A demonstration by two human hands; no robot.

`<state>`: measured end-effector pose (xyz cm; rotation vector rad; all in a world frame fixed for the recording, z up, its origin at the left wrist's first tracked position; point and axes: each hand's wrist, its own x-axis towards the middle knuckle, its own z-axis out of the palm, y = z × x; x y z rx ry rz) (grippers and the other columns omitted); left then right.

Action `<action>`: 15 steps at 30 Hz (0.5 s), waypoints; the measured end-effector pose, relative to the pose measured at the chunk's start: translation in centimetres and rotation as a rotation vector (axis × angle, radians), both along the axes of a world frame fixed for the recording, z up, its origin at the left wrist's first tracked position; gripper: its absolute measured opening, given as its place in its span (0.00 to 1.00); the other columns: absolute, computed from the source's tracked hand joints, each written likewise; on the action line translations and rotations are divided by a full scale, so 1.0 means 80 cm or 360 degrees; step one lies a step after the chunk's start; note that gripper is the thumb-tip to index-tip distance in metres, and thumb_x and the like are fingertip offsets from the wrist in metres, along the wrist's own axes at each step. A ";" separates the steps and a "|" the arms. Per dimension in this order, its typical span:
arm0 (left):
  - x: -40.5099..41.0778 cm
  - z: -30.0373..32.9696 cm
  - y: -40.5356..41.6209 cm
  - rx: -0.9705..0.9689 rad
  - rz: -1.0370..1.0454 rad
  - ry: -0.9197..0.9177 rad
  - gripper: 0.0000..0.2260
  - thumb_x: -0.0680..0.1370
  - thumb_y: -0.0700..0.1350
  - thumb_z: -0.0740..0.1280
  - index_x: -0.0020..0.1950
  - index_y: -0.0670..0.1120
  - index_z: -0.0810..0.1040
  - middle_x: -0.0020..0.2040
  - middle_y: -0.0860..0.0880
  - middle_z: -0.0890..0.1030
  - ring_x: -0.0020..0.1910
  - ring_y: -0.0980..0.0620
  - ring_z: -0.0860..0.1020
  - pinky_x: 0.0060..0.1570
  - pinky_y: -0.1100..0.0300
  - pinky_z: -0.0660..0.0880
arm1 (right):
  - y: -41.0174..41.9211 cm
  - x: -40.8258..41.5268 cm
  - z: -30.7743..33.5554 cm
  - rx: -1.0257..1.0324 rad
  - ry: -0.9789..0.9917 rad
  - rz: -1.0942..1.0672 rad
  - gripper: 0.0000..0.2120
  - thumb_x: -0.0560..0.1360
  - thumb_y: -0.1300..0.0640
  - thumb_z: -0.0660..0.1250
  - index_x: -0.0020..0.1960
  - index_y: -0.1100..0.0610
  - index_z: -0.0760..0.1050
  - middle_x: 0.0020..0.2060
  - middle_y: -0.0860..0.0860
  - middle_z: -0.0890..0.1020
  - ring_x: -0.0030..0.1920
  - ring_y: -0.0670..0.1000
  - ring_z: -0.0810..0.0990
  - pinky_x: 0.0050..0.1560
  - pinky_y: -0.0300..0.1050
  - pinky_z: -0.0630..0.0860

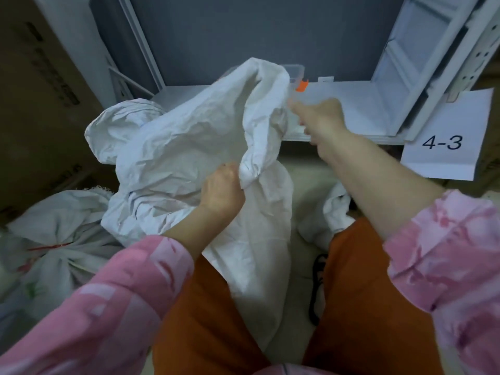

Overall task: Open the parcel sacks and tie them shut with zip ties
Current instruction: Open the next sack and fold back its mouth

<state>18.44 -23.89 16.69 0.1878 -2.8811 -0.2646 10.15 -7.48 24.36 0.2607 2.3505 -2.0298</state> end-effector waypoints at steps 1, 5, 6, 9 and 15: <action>-0.001 0.002 0.008 0.0021 -0.0004 0.0011 0.10 0.74 0.35 0.63 0.55 0.39 0.71 0.52 0.40 0.77 0.50 0.38 0.77 0.42 0.54 0.67 | -0.008 0.005 -0.007 0.0061 0.0010 0.0043 0.26 0.66 0.43 0.72 0.56 0.59 0.74 0.46 0.51 0.79 0.38 0.48 0.75 0.27 0.37 0.68; 0.003 0.000 0.045 0.0061 -0.0059 -0.0017 0.10 0.75 0.35 0.64 0.55 0.41 0.71 0.51 0.42 0.78 0.50 0.40 0.77 0.41 0.54 0.68 | -0.021 0.005 -0.024 0.0230 0.0046 0.0172 0.14 0.65 0.50 0.73 0.39 0.57 0.71 0.36 0.50 0.76 0.39 0.50 0.77 0.35 0.39 0.72; 0.006 0.001 0.052 0.0046 -0.0087 -0.0048 0.10 0.75 0.36 0.64 0.55 0.41 0.71 0.51 0.42 0.77 0.50 0.40 0.77 0.40 0.55 0.66 | -0.017 0.001 -0.024 0.0153 0.0031 0.0143 0.14 0.68 0.55 0.73 0.35 0.55 0.68 0.33 0.49 0.73 0.35 0.49 0.75 0.32 0.36 0.70; 0.013 0.014 0.064 0.0141 -0.0296 -0.0399 0.15 0.74 0.46 0.70 0.56 0.43 0.70 0.49 0.46 0.75 0.49 0.45 0.76 0.41 0.58 0.66 | -0.002 -0.002 -0.025 -0.0230 -0.0138 0.0137 0.14 0.73 0.69 0.66 0.33 0.56 0.69 0.31 0.49 0.72 0.22 0.43 0.72 0.16 0.30 0.61; -0.003 0.077 0.046 0.0223 -0.0296 0.0342 0.20 0.74 0.51 0.71 0.62 0.45 0.72 0.62 0.47 0.71 0.51 0.48 0.75 0.42 0.59 0.69 | 0.032 -0.001 -0.042 -0.0561 -0.0520 0.0531 0.07 0.77 0.65 0.63 0.41 0.57 0.72 0.35 0.50 0.76 0.29 0.44 0.69 0.18 0.34 0.53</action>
